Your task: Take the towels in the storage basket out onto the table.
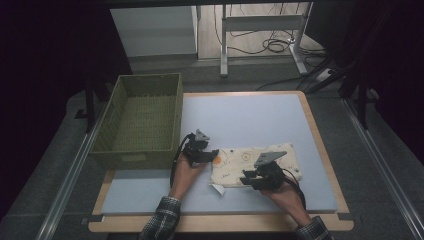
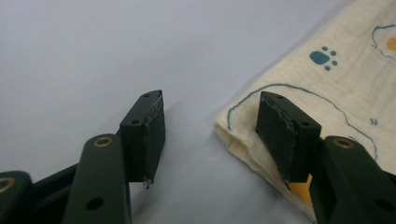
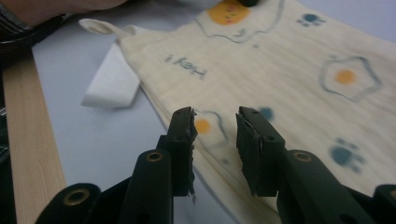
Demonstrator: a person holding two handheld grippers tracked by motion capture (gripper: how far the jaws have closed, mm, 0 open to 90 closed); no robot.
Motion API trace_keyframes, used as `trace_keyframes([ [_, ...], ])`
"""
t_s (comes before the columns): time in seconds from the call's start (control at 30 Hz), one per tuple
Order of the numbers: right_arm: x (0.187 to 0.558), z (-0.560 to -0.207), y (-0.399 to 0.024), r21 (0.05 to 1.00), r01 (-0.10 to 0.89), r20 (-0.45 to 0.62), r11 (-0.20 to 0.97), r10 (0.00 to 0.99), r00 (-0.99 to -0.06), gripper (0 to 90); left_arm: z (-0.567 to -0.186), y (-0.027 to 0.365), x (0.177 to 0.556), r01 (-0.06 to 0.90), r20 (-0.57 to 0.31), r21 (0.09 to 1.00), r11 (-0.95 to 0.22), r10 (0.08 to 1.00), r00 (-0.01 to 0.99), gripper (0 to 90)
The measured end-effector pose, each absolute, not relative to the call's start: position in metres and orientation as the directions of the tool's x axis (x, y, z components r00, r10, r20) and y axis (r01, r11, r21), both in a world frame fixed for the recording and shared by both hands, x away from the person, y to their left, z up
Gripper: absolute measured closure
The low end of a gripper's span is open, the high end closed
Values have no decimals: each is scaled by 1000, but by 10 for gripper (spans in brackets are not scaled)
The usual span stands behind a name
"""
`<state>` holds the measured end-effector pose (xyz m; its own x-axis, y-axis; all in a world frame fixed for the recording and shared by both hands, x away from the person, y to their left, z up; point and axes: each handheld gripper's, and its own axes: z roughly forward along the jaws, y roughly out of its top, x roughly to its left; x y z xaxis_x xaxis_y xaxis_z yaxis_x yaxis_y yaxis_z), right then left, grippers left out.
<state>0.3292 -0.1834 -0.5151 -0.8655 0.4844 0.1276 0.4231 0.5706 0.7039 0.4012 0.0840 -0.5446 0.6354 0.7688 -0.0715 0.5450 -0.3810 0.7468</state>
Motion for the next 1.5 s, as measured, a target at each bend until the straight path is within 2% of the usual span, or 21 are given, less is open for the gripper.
trace_keyframes([
  [0.47, 324, -518, -115, 700, 365, 139, 614, 384, -913, 625, -545, 84, 401, 546, -72, 746, -382, 768, 636, 423],
  [0.73, 320, -528, -88, 669, 332, 56, 665, 400, -915, 564, -545, 84, 401, 546, -73, 746, -381, 769, 635, 424],
  [0.87, 314, -528, -86, 664, 293, -28, 688, 415, -910, 667, -545, 84, 402, 547, -73, 745, -382, 768, 636, 424],
  [1.0, 317, -527, -88, 655, 315, -17, 687, 430, -903, 801, -545, 84, 401, 546, -71, 745, -382, 769, 635, 424],
  [1.17, 321, -528, -92, 664, 349, 30, 662, 442, -896, 839, -544, 84, 401, 542, -60, 747, -386, 772, 633, 438],
  [1.33, 324, -529, -95, 672, 374, 71, 640, 446, -892, 842, -544, 83, 399, 528, -66, 754, -392, 753, 654, 580],
  [1.5, 324, -529, -97, 676, 380, 90, 631, 442, -893, 842, -543, 81, 398, 517, -79, 757, -400, 729, 680, 840],
])
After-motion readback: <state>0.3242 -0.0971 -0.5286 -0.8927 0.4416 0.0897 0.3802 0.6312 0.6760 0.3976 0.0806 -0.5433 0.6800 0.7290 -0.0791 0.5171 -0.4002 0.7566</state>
